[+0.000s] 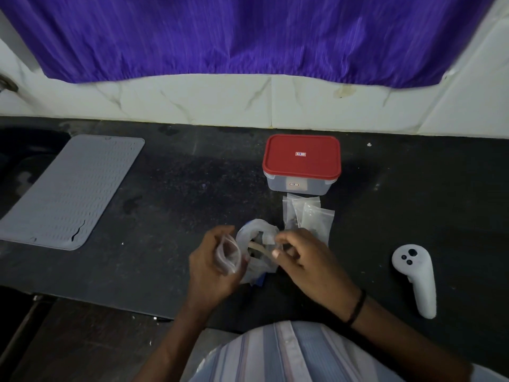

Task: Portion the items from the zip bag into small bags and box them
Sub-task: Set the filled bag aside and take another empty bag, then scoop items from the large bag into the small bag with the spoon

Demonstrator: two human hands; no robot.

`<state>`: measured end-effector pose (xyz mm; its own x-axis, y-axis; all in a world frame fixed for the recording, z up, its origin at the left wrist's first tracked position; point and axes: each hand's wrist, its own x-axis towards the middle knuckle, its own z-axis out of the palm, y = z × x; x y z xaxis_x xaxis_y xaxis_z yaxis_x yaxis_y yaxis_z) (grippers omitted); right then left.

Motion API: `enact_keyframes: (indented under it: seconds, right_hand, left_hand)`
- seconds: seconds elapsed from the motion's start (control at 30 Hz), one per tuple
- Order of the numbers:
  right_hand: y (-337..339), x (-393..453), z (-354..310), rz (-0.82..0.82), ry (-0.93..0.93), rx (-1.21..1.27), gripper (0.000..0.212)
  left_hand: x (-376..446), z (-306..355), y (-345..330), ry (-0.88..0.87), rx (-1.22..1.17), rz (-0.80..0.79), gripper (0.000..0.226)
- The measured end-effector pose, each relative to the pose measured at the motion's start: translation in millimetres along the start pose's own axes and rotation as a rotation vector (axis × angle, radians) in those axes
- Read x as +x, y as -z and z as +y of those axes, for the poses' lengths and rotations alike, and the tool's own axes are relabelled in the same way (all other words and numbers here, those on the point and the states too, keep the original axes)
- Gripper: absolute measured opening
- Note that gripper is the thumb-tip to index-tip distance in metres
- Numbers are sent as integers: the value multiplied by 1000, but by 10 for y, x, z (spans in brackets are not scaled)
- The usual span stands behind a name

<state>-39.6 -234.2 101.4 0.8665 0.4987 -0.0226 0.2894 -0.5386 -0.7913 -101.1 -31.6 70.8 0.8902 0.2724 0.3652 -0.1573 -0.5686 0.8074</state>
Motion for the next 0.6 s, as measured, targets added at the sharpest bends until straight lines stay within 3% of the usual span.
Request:
enact_keyframes:
  seconds: [0.07,0.17,0.27,0.47,0.6]
  right_hand:
    - [-18,-5,249,-12,21,-302,34]
    - [-152,-25,505,-181,-34,-439,46]
    - [-271,-18,598,-171,-40,-401,39]
    - [-407,117,612,-56,142,-342,17]
    - [-398,133,514,64,163,-258,37]
  left_hand:
    - [32,15,19,121,-56,80,45]
    - [86,58,-4,321,-66,100,31]
    - [105,67,-101,451,-9,38,24]
    - [118,10,-271,711,54,-39,43]
    - [148,25,-300,781,52,-22,47]
